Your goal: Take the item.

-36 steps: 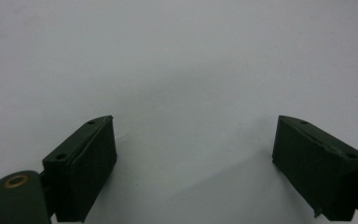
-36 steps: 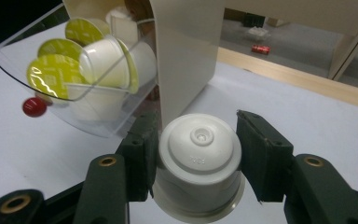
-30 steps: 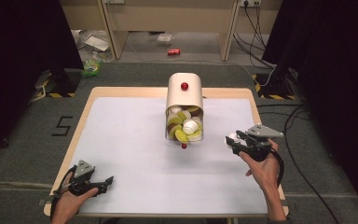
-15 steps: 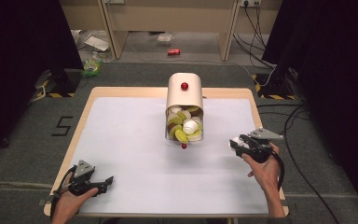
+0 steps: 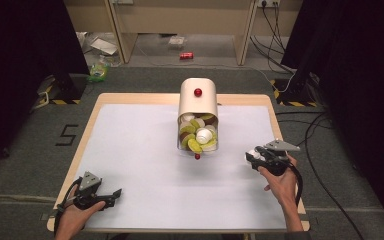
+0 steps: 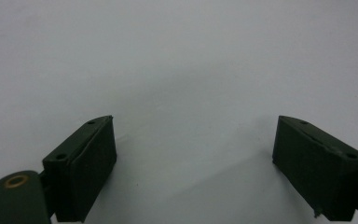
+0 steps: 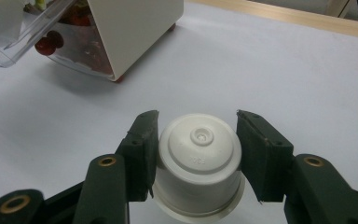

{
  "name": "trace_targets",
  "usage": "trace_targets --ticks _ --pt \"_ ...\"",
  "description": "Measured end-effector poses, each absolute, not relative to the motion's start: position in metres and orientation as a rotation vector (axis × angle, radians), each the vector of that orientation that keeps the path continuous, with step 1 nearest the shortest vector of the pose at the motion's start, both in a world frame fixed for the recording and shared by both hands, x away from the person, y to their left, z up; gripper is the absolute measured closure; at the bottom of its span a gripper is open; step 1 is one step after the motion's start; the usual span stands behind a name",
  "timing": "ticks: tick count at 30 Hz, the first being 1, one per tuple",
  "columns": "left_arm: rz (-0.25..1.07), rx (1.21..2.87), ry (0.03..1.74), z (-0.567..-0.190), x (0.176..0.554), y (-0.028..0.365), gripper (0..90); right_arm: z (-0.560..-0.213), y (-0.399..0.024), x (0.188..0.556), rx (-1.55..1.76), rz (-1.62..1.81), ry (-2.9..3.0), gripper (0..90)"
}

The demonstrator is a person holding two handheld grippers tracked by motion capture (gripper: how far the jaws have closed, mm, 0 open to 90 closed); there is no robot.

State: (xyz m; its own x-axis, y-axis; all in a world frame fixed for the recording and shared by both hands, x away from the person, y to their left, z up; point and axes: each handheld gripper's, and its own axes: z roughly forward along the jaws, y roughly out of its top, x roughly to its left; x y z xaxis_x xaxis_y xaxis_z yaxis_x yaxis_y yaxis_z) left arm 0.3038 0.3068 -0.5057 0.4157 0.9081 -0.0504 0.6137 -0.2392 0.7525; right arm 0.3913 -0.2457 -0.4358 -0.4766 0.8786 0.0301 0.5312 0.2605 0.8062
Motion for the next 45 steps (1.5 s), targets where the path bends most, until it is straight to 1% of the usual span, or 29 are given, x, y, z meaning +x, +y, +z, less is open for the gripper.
trace_targets --ticks 11,45 --pt "0.525 1.958 1.290 -0.506 0.304 0.307 12.9 -0.448 -0.242 0.394 1.284 1.072 2.146 50.7" --pt "0.525 1.958 1.290 -0.506 0.304 0.307 12.9 -0.465 -0.236 0.397 1.298 1.031 2.228 50.2"
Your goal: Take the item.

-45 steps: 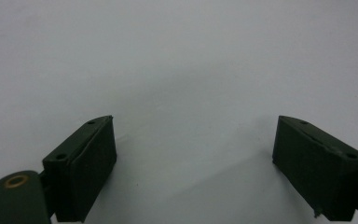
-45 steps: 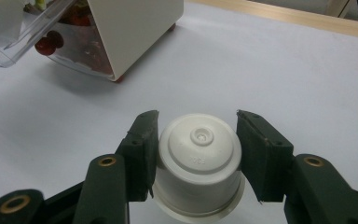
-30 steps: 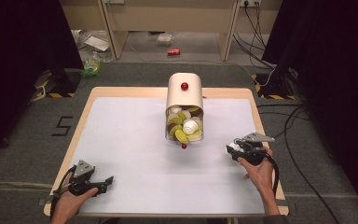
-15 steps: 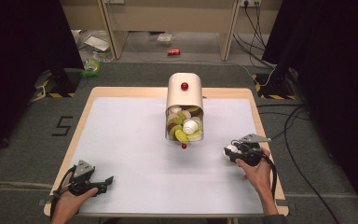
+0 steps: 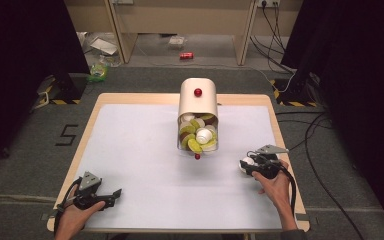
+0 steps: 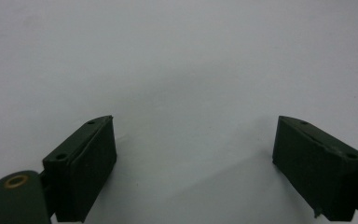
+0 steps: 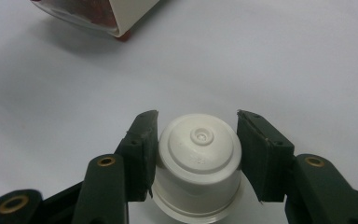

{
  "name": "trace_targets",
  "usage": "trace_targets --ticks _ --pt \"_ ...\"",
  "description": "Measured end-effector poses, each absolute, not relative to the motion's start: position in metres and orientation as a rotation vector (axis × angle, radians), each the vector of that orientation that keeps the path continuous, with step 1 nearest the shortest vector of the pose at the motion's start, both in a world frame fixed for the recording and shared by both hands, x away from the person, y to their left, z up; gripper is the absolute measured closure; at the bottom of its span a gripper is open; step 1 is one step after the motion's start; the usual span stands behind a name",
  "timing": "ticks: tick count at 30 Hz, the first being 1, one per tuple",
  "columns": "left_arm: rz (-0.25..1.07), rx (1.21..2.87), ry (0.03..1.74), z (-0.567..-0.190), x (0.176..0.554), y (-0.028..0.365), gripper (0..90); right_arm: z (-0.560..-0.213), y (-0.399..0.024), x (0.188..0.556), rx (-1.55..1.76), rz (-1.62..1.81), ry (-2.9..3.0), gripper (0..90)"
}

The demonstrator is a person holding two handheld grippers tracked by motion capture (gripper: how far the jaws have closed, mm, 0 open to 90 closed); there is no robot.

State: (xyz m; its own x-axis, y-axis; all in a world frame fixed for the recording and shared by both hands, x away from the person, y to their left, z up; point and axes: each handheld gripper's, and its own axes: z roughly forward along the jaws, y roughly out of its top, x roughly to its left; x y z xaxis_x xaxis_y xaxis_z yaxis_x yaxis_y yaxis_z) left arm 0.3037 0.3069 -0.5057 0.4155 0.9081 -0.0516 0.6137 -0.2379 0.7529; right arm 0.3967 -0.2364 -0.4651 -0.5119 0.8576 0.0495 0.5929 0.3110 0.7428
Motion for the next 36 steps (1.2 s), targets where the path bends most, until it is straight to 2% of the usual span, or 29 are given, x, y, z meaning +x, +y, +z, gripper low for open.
trace_targets --ticks 20,36 --pt "0.523 1.958 1.290 -0.506 0.304 0.307 12.9 -0.471 -0.236 0.398 1.300 1.001 2.292 48.4" --pt "0.522 1.956 1.291 -0.506 0.304 0.307 12.9 -0.460 -0.234 0.395 1.244 1.050 2.256 40.1"
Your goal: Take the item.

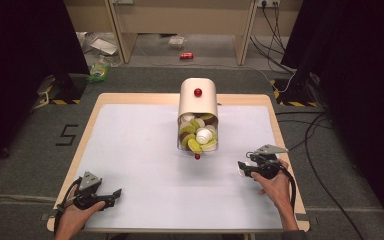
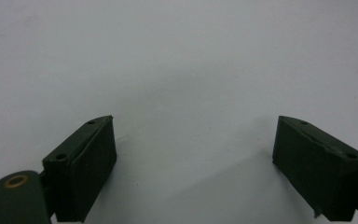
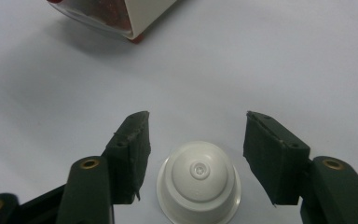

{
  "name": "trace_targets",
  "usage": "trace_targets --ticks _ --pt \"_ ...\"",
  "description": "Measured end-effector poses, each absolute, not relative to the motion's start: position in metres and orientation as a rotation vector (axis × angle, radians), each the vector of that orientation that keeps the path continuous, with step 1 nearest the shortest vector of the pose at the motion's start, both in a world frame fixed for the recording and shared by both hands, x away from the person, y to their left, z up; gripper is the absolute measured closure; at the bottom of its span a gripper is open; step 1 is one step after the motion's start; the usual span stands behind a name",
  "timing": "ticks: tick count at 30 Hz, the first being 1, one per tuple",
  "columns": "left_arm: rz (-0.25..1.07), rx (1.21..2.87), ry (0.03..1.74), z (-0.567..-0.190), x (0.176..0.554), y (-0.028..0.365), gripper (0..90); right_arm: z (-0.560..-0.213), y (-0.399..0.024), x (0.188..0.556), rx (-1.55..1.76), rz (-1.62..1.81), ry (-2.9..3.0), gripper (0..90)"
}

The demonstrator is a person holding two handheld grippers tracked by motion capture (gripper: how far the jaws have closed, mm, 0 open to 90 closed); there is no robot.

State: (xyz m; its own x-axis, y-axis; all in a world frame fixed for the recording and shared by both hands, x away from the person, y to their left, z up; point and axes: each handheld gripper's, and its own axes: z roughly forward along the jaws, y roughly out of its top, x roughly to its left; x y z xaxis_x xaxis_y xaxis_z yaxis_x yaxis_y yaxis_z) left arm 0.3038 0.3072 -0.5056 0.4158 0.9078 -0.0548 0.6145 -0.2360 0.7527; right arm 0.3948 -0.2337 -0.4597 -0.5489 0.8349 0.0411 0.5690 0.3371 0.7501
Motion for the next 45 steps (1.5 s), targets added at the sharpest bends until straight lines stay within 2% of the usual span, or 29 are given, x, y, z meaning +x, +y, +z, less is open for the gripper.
trace_targets --ticks 17,45 --pt "0.517 1.953 1.291 -0.506 0.304 0.308 12.9 -0.450 -0.222 0.391 1.196 1.096 2.241 32.7" --pt "0.514 1.949 1.291 -0.506 0.304 0.308 12.9 -0.435 -0.198 0.381 1.101 1.153 2.277 29.3"
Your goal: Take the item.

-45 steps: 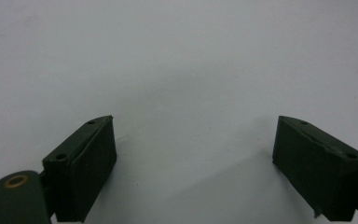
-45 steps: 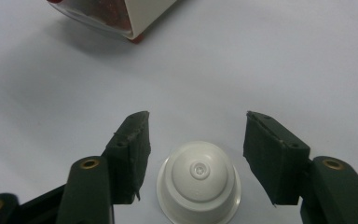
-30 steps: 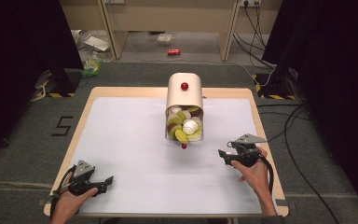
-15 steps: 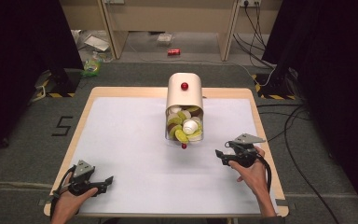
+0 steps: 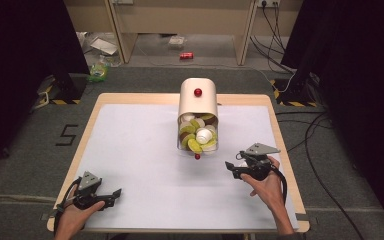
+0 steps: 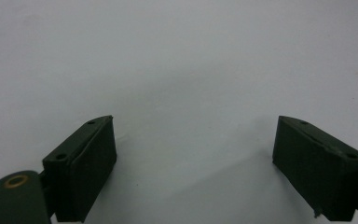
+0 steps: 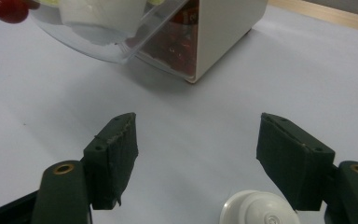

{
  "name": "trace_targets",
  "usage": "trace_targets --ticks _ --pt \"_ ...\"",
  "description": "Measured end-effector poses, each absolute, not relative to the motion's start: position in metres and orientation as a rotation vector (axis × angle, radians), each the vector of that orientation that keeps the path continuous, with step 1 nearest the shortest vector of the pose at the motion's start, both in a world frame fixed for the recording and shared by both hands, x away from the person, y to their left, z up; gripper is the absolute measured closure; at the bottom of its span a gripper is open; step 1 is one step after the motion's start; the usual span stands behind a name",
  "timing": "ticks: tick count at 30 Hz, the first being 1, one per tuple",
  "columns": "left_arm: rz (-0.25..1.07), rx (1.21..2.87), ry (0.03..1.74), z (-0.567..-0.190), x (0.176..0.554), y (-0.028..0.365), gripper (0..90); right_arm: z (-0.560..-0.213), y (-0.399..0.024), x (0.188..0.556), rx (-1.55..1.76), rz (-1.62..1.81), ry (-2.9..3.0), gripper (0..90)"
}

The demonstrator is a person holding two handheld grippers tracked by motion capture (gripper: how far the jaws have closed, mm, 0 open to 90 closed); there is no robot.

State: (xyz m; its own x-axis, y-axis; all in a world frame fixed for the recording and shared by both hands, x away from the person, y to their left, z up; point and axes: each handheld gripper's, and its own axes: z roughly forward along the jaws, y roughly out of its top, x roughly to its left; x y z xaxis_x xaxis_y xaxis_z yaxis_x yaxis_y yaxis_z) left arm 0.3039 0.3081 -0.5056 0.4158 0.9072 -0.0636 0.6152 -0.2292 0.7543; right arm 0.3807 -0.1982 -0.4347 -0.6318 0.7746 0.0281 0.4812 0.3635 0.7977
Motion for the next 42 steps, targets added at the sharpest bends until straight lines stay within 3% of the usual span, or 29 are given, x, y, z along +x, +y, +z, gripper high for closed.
trace_targets --ticks 42 --pt "0.515 1.958 1.290 -0.506 0.304 0.307 12.3 -0.420 -0.167 0.372 1.023 1.224 2.272 22.8"
